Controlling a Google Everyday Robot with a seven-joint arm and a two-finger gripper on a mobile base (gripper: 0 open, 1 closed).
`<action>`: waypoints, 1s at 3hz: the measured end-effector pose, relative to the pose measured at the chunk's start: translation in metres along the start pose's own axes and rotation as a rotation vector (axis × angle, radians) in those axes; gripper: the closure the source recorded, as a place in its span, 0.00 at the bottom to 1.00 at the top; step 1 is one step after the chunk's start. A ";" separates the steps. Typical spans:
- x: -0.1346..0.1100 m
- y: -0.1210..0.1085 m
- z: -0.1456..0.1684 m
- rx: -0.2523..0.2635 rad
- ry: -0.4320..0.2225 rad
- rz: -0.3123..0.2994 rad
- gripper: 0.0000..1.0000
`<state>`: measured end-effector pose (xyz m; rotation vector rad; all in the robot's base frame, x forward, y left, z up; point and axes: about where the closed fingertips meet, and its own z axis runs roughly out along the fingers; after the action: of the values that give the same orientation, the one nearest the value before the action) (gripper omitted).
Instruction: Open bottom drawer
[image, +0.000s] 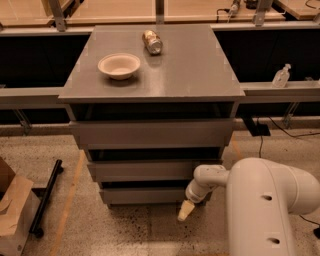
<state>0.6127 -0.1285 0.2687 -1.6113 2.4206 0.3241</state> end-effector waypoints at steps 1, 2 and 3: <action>-0.003 -0.018 0.006 0.002 -0.101 -0.002 0.00; -0.006 -0.032 0.012 -0.002 -0.199 0.001 0.00; -0.006 -0.042 0.024 -0.020 -0.261 0.009 0.00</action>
Offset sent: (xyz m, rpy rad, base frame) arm 0.0538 -0.0097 -0.0124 0.2977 -0.1221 -0.0262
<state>0.6548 -0.1320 0.2450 -1.4644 2.2347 0.5266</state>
